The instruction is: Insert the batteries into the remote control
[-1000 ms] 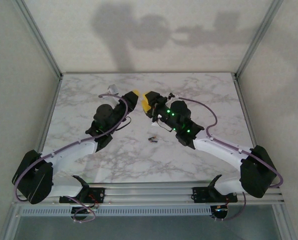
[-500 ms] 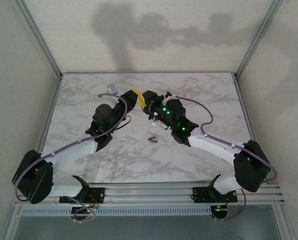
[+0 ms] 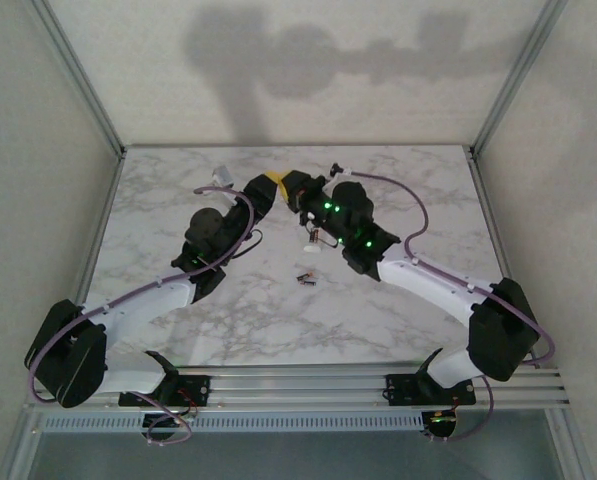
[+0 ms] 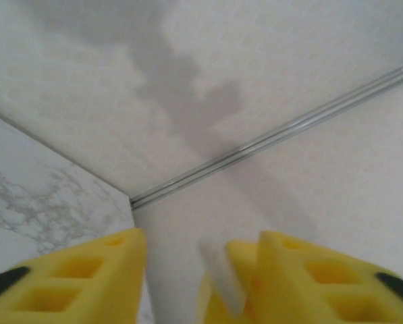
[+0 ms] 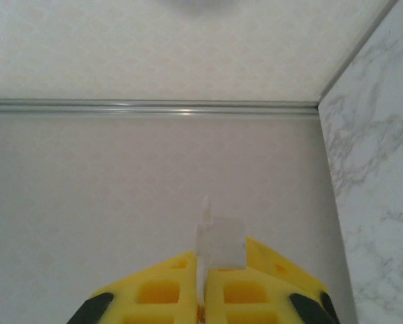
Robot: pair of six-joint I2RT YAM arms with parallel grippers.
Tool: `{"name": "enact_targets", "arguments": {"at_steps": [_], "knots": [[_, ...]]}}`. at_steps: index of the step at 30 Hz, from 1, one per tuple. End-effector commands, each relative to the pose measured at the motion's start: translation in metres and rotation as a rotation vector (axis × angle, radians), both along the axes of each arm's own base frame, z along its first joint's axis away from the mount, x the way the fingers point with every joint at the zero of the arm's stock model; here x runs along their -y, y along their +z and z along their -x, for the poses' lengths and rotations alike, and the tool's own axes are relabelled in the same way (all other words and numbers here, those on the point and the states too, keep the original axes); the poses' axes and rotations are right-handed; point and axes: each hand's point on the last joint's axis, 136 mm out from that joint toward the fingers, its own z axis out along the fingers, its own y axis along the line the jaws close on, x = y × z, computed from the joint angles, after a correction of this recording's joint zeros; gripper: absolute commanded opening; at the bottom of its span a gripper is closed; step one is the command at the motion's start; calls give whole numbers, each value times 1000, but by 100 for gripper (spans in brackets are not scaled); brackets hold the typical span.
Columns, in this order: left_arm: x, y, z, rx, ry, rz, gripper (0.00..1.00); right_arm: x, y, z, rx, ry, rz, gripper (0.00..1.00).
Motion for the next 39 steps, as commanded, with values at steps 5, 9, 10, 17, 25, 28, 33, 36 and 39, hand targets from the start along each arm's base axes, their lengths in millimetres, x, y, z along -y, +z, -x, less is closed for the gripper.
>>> {"name": "enact_targets", "arguments": {"at_steps": [5, 9, 10, 17, 25, 28, 33, 36, 39], "knots": [[-46, 11, 8, -74, 155, -244, 75, 21, -36, -12, 337, 378, 609, 2], [-55, 1, 11, -160, 90, -462, 80, 41, -97, 6, 457, 680, 1028, 1], [-55, 0, 12, -167, 72, -491, 81, 47, -107, 7, 468, 733, 1067, 1], [-49, -17, 32, -162, -57, -555, 99, 47, -167, -2, 422, 876, 944, 0], [-45, -36, 37, -179, -103, -573, 100, 51, -217, -21, 436, 776, 918, 0], [-46, -39, 37, -185, -95, -566, 100, 60, -236, -26, 422, 740, 960, 0], [-48, -40, 37, -181, -85, -560, 100, 71, -256, -36, 416, 721, 1045, 0], [-47, -40, 36, -181, -85, -562, 100, 72, -264, -42, 416, 720, 1041, 0], [-47, -41, 35, -182, -84, -561, 99, 69, -271, -44, 408, 732, 1022, 0]]}}
